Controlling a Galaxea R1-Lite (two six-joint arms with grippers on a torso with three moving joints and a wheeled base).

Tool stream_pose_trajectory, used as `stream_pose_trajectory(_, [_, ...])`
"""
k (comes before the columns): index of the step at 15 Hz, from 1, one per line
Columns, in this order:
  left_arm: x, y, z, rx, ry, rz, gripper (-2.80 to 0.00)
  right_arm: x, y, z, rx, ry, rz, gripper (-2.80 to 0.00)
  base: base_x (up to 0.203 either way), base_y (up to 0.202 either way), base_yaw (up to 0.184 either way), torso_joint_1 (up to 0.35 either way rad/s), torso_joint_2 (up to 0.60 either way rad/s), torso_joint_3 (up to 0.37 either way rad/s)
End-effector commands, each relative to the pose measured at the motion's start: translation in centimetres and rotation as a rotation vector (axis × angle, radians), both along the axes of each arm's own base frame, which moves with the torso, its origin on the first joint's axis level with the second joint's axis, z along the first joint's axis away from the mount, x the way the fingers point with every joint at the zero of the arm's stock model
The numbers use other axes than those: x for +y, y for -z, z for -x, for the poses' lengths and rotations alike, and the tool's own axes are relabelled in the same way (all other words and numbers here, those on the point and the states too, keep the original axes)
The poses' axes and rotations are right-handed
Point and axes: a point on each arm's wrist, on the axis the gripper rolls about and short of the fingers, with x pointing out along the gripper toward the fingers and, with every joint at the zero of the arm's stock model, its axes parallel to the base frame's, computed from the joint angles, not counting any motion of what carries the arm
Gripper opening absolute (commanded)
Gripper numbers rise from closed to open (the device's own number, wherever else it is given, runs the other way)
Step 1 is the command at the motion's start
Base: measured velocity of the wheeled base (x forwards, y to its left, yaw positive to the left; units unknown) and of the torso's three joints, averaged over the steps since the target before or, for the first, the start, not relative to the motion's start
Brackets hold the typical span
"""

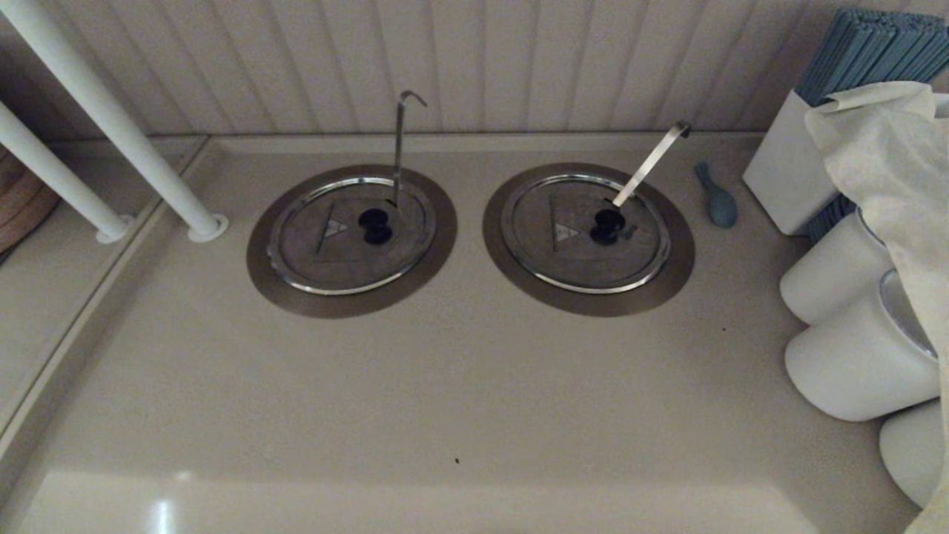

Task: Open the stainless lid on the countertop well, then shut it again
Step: Open the lid

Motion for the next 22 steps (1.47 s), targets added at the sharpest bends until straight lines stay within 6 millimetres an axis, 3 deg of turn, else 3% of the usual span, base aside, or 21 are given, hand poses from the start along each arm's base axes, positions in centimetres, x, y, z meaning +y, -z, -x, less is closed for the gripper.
stream_pose_trajectory(1, [0.0,0.0,0.0,0.002,0.000,0.000,-2.80,0.0,0.0,0.0,0.002,0.000,0.000,0.00,0.000,0.000,0.000,0.000,0.00,0.000])
stream_pose_trajectory(9, [0.0,0.0,0.0,0.003,0.004,-0.017,-2.80,0.0,0.0,0.0,0.002,0.000,0.000,0.00,0.000,0.000,0.000,0.000,0.00,0.000])
stream_pose_trajectory(11, [0.0,-1.1,0.3,-0.049,0.004,-0.048,-2.80,0.0,0.0,0.0,0.002,0.000,0.000,0.00,0.000,0.000,0.000,0.000,0.00,0.000])
stream_pose_trajectory(14, [-0.1,-8.0,2.9,-0.265,0.010,-0.052,-2.80,0.0,0.0,0.0,0.002,0.000,-0.001,0.00,0.000,0.000,0.000,0.000,0.00,0.000])
stream_pose_trajectory(16, [-0.1,-12.4,3.1,-0.270,0.019,-0.069,-2.80,0.0,0.0,0.0,0.003,0.001,-0.002,0.00,0.000,0.000,0.000,0.000,0.00,0.000])
stream_pose_trajectory(19, [-0.1,-19.4,0.3,-0.225,0.016,-0.110,-2.80,0.0,0.0,0.0,0.003,0.002,-0.005,0.00,0.000,0.000,0.000,0.000,0.00,0.000])
stream_pose_trajectory(22, [0.0,-27.0,-6.0,-0.188,0.006,-0.144,-2.80,0.0,0.0,0.0,0.003,0.003,-0.008,0.00,0.000,0.000,0.000,0.000,0.00,0.000])
